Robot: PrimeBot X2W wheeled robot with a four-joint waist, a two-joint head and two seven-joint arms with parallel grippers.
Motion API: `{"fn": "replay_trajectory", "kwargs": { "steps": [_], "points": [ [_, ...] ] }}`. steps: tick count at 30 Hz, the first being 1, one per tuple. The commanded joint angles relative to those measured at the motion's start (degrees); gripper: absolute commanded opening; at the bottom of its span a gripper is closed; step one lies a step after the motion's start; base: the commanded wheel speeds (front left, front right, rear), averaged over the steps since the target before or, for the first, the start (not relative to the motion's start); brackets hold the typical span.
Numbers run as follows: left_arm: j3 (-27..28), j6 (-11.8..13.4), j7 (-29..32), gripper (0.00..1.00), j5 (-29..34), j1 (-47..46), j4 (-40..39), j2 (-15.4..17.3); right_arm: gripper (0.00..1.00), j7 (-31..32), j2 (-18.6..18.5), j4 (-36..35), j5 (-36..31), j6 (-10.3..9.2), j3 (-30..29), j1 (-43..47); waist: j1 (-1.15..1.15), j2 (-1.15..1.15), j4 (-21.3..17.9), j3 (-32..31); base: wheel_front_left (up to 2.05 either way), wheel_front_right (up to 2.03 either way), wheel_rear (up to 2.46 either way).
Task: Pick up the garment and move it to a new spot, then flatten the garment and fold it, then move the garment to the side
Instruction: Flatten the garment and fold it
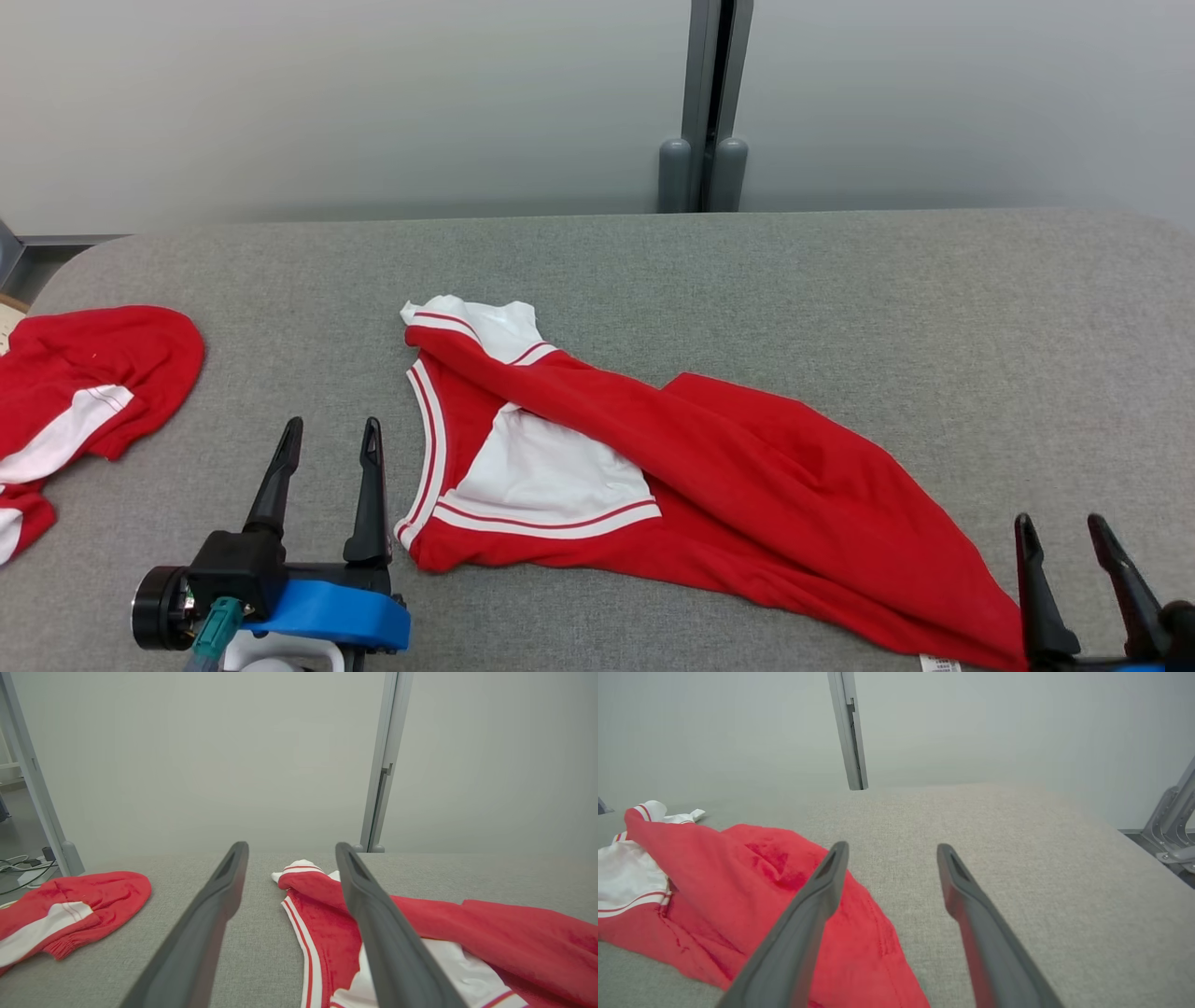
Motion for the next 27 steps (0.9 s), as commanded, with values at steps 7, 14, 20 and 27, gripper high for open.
{"fn": "replay_trajectory", "kwargs": {
  "steps": [7, 14, 20, 27],
  "points": [
    [0.3, -0.3, -0.1, 1.00, 0.5, -0.8, 0.0, 0.0, 1.00, -1.7, 1.6, -5.6, -4.7, 0.00, 5.0, -5.1, 0.00, 0.00, 0.4, 0.2, 0.00, 0.00, 0.00],
    [0.3, -0.3, -0.1, 1.00, 0.7, -0.9, 0.4, 0.0, 1.00, -1.9, 2.9, -3.2, -6.2, 0.00, 10.4, -9.4, 0.00, 0.00, 0.6, 0.6, 0.00, 0.00, 0.00],
    [0.0, -0.1, -0.1, 1.00, 0.9, -1.4, 0.6, 0.0, 1.00, -1.9, 3.8, -1.3, -6.8, 0.00, 11.7, -10.7, 0.00, 0.00, 1.0, 1.2, 0.00, 0.00, 0.00],
    [-2.0, -0.5, -0.1, 1.00, 1.6, -4.2, 2.6, 0.5, 1.00, -1.9, 3.9, -0.4, -6.5, 0.00, 11.1, -11.2, 0.00, 0.00, 0.2, 2.1, 0.00, 0.00, 0.00]
  ]
}}
